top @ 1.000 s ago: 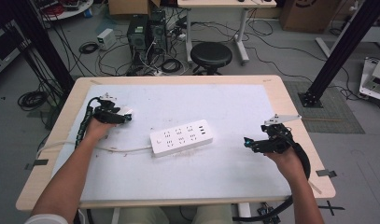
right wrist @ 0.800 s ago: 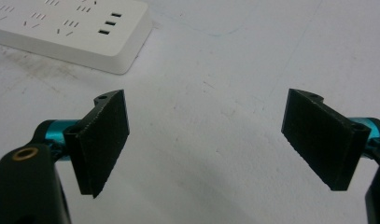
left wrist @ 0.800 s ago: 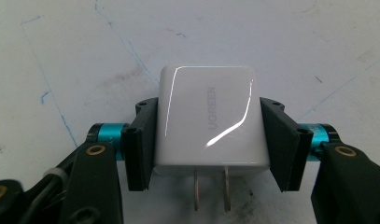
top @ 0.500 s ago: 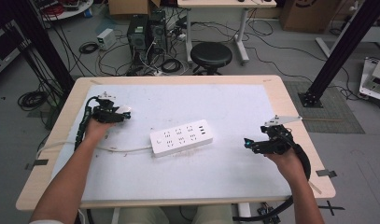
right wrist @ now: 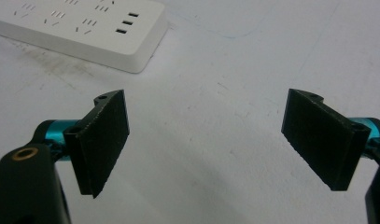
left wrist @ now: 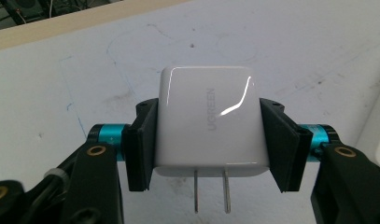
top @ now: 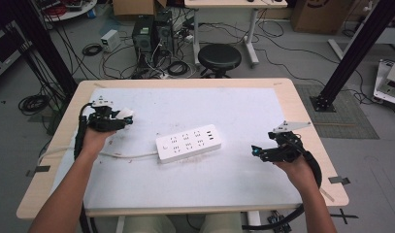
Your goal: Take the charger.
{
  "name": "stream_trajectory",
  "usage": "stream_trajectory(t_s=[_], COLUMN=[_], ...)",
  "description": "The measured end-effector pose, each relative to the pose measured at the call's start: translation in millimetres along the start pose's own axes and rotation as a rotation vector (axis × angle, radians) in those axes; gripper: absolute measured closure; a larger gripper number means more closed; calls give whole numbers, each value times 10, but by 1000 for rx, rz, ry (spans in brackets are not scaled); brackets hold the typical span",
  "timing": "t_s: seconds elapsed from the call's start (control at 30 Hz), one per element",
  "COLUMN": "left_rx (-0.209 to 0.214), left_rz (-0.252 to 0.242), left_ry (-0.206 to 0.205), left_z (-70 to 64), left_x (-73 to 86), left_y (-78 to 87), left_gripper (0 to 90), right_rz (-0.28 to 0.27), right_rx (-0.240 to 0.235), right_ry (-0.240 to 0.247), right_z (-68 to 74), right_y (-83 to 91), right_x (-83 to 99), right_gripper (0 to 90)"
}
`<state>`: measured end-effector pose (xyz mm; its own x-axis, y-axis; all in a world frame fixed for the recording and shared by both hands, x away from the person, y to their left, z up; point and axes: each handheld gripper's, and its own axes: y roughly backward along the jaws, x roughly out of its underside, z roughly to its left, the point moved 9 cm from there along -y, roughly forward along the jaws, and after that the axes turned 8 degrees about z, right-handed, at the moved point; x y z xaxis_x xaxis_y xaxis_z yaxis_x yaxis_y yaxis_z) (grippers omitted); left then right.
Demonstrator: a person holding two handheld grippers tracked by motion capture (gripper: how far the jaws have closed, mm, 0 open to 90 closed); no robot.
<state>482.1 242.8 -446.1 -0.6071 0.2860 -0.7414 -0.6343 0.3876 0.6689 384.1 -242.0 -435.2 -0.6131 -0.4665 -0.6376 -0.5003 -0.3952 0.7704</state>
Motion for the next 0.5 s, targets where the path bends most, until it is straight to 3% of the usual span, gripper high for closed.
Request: stream_trajectory(t_s=[0.23,0.5], left_rx=[-10,3], left_rz=[-46,-80], left_ry=[8,-29], left_z=[-168,-393], left_x=[-14,-31], left_y=[248,499], left_gripper=[426,427], right_rz=[-16,-31], right_rx=[-17,-22], right_ry=[21,40], right_z=[56,109], right_y=[22,67], right_x=[-8,-14], right_gripper=[152,152])
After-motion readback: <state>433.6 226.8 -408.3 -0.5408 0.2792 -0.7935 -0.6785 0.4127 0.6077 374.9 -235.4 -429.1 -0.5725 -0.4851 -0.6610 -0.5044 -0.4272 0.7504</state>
